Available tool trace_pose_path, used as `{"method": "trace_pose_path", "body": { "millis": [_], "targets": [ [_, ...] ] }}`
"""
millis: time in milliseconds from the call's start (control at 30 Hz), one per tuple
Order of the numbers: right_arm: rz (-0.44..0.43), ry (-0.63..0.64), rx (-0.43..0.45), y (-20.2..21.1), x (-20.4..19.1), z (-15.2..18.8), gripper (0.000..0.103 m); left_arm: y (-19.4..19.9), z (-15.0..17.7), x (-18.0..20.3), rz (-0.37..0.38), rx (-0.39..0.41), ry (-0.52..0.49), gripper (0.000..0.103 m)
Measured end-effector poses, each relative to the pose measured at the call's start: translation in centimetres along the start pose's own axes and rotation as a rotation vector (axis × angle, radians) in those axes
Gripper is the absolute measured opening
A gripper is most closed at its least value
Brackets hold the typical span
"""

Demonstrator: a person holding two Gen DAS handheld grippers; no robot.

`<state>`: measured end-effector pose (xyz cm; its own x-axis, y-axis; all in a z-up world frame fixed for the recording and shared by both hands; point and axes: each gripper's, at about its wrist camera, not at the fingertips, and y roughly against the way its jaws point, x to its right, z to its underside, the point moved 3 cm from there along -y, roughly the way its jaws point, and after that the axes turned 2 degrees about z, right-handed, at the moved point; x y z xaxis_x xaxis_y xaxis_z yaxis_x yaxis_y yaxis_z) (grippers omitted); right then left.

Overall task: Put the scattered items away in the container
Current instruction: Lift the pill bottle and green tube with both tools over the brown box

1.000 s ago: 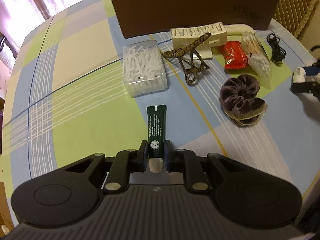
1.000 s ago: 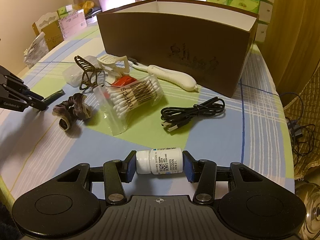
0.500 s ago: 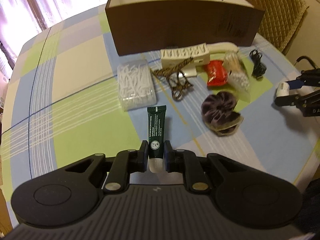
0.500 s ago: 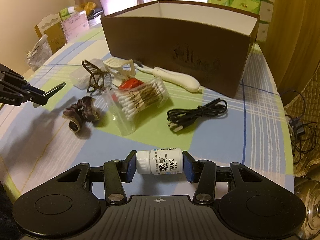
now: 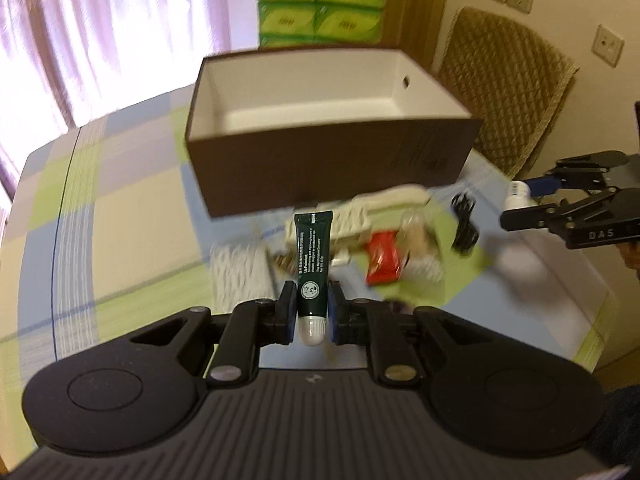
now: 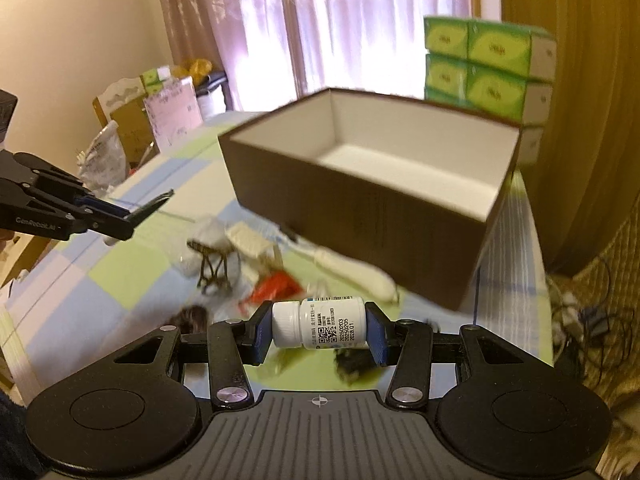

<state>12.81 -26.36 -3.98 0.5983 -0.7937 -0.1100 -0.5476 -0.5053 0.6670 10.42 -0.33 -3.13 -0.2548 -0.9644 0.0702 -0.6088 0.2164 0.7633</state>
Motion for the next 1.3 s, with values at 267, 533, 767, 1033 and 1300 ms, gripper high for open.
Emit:
{"method": "trace_pose_path", "body": {
  "millis": [267,533,767,1033,1300],
  "targets": [
    [-0.006,0.063,0.067,-0.3,0.8,-4.3,0.050,-0.9,-4.4,0.3,0.057,0.068,-0.030,0.012],
    [0.006,0.113,0.101,-2.5,2.0,-8.6,0.050,-3.5,-10.2,-0.8,0.070,0.106,-0.051,0.012],
    [0.026,0.110,0.102,-5.5,3.9,-12.4,0.050,-6.7,-15.5,-2.4,0.094,0.103,-0.049,0.012],
    [0.039,0.091,-0.021,-11.1,5.9,-14.2,0.050,-13.0,-18.4,-3.0,0.110,-0.017,-0.044,0.012],
    [0.037,0.035,-0.276,-16.8,7.7,-14.1,0.050,-19.7,-18.3,-3.7,0.156,-0.229,0.041,0.012]
  ]
}}
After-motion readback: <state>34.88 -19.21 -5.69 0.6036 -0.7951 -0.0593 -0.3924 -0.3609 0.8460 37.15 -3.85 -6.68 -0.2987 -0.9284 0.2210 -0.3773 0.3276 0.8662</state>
